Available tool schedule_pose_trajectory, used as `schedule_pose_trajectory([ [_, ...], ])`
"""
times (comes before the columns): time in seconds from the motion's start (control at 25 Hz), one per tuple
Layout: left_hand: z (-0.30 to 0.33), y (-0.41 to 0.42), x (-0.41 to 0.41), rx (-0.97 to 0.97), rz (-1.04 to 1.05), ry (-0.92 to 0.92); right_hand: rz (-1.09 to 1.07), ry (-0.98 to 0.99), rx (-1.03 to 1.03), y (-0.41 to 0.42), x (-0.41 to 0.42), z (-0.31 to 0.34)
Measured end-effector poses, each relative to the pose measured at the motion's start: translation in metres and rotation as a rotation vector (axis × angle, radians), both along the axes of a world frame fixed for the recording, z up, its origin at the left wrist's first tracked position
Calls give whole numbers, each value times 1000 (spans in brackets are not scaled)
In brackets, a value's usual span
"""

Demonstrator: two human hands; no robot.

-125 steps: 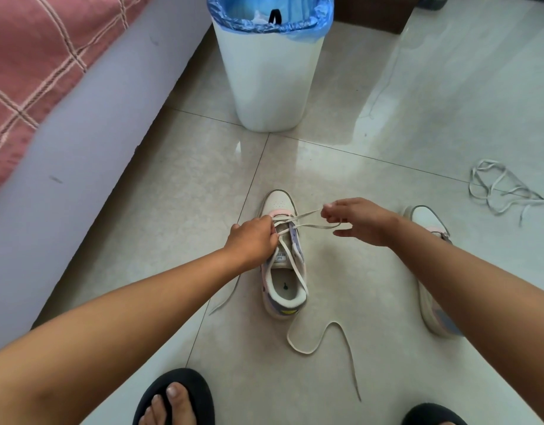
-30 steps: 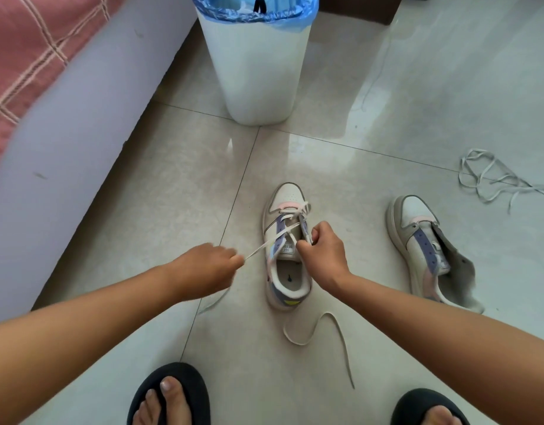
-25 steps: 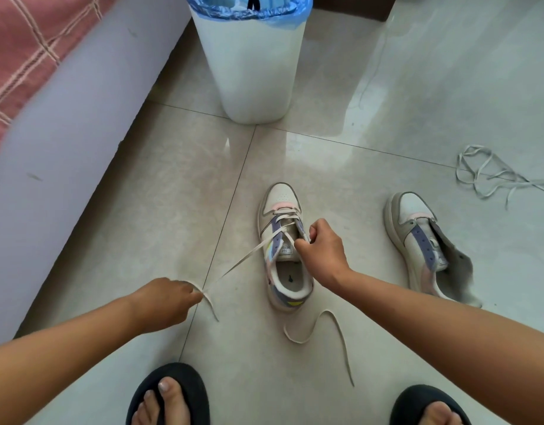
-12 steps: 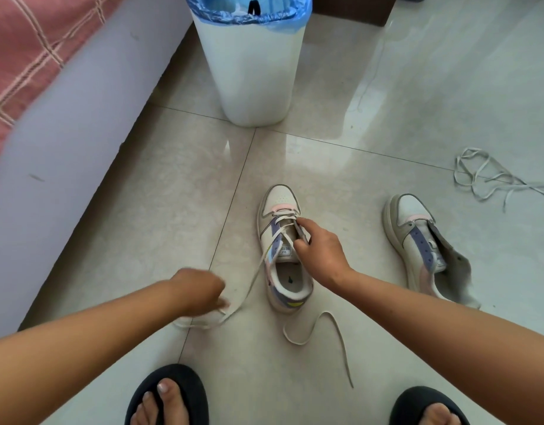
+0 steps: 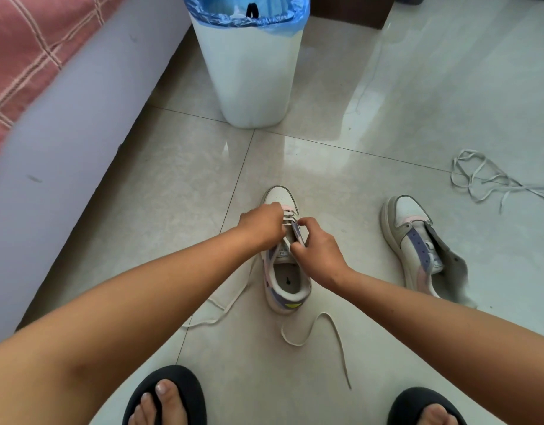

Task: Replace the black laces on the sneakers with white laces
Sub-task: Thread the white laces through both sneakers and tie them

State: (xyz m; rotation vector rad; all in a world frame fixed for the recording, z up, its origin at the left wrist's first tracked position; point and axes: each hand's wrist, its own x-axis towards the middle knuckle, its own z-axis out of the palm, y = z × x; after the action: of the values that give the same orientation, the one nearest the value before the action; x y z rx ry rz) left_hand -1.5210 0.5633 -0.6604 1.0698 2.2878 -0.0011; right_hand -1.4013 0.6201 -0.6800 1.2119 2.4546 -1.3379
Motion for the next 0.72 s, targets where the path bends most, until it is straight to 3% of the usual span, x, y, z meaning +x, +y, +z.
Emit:
schedule_pose_trajectory([
  [0.16, 10, -16, 7, -70, -378, 400, -3, 8, 20, -1, 2, 1],
  [0.32, 10, -38, 12, -168, -559, 459, 60, 41, 71, -1, 2, -2],
  [0.44, 5, -49, 13, -176, -578, 457, 81, 40, 105, -2, 2, -7],
  [0.52, 1, -51, 11, -83, -426, 304, 120, 28, 123, -1, 2, -8],
  [0.64, -3, -53, 1, 175, 138, -251, 186, 29, 164, 6, 3, -8],
  [0.72, -5, -53, -4, 307, 388, -497, 229, -33, 221, 6, 4, -8],
])
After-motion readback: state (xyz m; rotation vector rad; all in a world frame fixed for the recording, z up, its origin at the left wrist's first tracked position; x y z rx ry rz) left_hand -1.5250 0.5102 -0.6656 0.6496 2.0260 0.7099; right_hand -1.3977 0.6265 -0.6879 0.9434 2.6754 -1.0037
